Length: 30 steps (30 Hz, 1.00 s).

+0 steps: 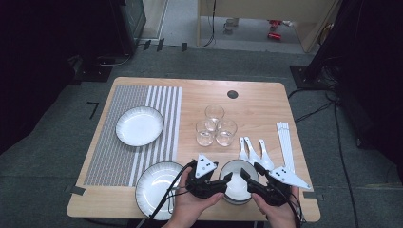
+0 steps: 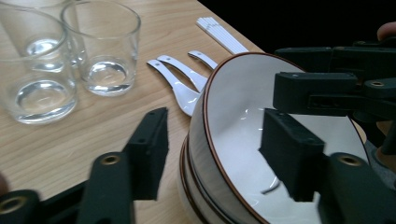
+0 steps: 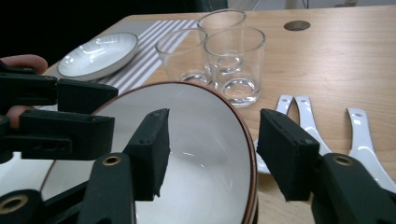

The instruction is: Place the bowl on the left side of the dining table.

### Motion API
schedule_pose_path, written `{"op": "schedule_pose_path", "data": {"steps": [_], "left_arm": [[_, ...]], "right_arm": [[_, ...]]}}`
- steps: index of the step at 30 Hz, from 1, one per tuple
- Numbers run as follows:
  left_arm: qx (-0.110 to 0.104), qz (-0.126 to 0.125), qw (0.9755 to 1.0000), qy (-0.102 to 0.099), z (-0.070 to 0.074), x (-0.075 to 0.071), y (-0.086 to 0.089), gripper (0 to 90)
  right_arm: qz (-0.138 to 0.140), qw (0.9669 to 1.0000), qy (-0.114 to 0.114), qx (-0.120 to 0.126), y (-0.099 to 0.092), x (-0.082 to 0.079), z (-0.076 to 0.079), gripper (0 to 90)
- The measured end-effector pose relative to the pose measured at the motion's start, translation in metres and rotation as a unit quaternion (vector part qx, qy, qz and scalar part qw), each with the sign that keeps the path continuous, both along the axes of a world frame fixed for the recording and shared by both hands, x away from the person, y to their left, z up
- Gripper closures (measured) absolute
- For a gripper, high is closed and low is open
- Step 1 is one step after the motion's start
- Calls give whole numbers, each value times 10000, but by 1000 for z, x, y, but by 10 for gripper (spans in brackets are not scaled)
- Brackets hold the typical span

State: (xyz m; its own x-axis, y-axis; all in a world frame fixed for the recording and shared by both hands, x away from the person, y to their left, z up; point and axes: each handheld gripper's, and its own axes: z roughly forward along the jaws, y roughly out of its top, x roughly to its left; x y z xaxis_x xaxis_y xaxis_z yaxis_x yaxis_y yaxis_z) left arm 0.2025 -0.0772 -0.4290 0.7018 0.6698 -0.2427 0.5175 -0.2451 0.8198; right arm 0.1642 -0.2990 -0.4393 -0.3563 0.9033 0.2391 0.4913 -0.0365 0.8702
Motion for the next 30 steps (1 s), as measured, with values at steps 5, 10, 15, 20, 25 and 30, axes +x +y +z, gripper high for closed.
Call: {"op": "schedule_pose_path", "data": {"steps": [5, 10, 15, 20, 25, 30], "left_arm": [[300, 23, 9994, -180, -5, 3, -8, 559], [481, -108, 9986, -177, -9, 8, -13, 690], [657, -78, 9971, -387, -11, 9, -16, 796], [773, -123, 9949, -636, -10, 9, -20, 838], [857, -97, 9917, -953, -10, 5, -20, 840], [824, -57, 9892, -1211, -7, 3, -20, 838]], "right_arm": [[-162, 9998, 115, 28, -4, 1, -3, 626], [-150, 9995, 199, 211, -8, 2, -7, 651], [-246, 9993, 246, 170, -9, 2, -8, 725], [-176, 9994, 214, 225, -10, 1, -9, 775], [-176, 9993, 204, 257, -10, 1, -11, 774], [-186, 9993, 184, 279, -10, 1, -10, 768]]}}
